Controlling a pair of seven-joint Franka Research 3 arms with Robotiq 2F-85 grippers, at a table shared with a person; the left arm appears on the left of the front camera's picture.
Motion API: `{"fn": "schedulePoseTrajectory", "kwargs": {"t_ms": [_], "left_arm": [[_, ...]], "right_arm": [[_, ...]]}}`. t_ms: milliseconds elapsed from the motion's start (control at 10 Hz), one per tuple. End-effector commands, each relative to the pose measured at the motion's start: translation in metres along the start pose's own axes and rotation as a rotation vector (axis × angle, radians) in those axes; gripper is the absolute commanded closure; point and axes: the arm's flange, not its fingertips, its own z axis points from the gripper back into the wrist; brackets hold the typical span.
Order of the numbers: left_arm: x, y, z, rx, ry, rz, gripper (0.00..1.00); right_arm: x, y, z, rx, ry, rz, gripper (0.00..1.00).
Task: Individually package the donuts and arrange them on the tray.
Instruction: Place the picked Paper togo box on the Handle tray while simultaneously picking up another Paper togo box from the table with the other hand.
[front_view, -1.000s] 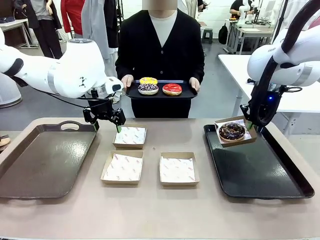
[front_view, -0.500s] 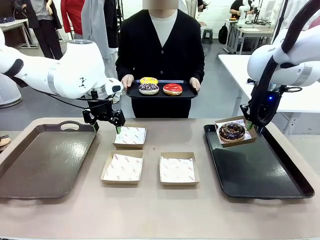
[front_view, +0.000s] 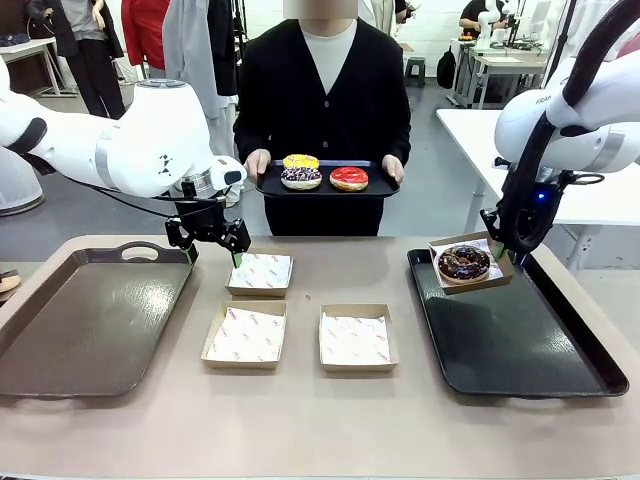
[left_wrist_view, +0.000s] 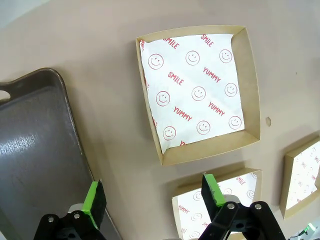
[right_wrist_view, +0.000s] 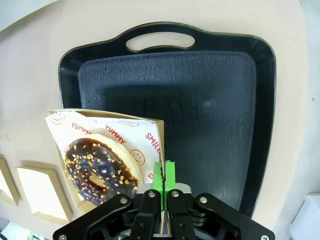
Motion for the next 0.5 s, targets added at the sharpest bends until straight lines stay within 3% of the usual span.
{"fn": "schedulePoseTrajectory", "kwargs": {"t_ms": [0,400], "left_arm": [[0.009,-0.001,-0.002,0.009,-0.009,0.006,0.00],[0.040,-0.021,-0.011,0.017,0.019,-0.010,0.00]], "right_arm": [[-0.001,0.003,-0.003,-0.010,0.012,0.009,0.99],[0.000,0.013,-0.018,-0.043,0.061,0.029,0.99]]}}
